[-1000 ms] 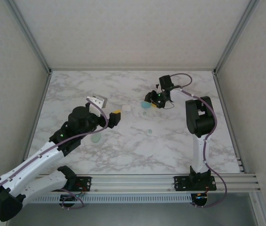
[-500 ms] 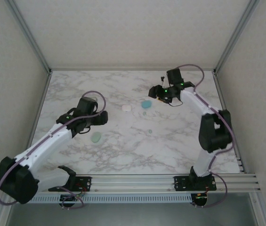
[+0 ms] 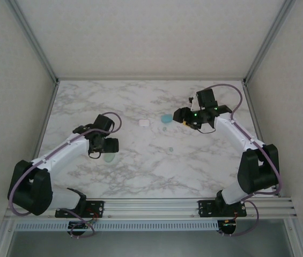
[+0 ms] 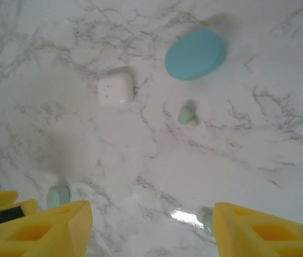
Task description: Insert the wireless bluetooth earbuds into the charging case
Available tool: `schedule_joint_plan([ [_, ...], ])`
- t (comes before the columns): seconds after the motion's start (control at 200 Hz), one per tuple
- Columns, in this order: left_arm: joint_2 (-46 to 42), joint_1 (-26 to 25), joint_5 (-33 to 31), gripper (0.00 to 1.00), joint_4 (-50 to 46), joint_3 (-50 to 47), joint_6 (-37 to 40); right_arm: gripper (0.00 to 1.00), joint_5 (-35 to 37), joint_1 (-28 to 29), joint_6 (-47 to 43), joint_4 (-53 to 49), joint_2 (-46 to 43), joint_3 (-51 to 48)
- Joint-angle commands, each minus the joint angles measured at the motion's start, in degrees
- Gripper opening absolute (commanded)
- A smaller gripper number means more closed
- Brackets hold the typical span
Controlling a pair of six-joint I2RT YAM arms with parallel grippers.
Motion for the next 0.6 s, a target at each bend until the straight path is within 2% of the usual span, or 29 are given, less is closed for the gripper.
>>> schedule_joint_plan([
  [0.0,2.9,0.3,2.6,0.82,-2.9,0.6,2.3,0.62,-0.8,0.5,0.6,-1.8,-2.1,-1.1],
  [0.13,5.8,0.3,5.4,0.8,-3.0,0.8,3.1,0.62,-0.7,0.5,0.9,-2.2,-2.4,-1.7],
  [0.35,11.5,0.1,8.3,0.68,-3.5,2.1,4.1,0.63,-0.7,0.5,1.1,-2.8,-2.5,-2.0],
  [0.501,13.6,0.0,8.1,0.59,-3.7,2.6,4.2,0.63,-0.8,0.5,1.0,-3.3,-2.6,-2.1],
  [0.596,13.6,0.0,7.3,0.57,-3.9,2.4,4.1,0.63,-0.7,0.5,1.0,-3.4,-2.6,-2.4],
])
